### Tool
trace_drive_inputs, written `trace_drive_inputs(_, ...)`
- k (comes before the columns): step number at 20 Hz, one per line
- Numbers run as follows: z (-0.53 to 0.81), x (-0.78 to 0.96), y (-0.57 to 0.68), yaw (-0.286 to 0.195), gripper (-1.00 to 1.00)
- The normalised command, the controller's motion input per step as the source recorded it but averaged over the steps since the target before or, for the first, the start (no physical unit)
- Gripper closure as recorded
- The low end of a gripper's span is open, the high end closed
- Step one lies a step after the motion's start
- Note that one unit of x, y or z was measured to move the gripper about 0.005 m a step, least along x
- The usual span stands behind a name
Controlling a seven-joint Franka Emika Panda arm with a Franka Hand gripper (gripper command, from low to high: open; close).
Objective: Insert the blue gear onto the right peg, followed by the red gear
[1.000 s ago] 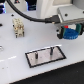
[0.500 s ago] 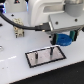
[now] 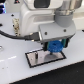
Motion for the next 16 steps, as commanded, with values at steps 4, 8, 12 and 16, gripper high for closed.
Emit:
trace_drive_inputs(4,-0.12,0.1,-0.09,0.0,1.0)
trace_drive_inputs(8,0.28,0.06,0.0,0.0,1.0)
trace_drive_inputs(12,0.02,0.09,-0.06,0.0,1.0)
trace_drive_inputs(16,-0.04,0.1,-0.07,0.0,1.0)
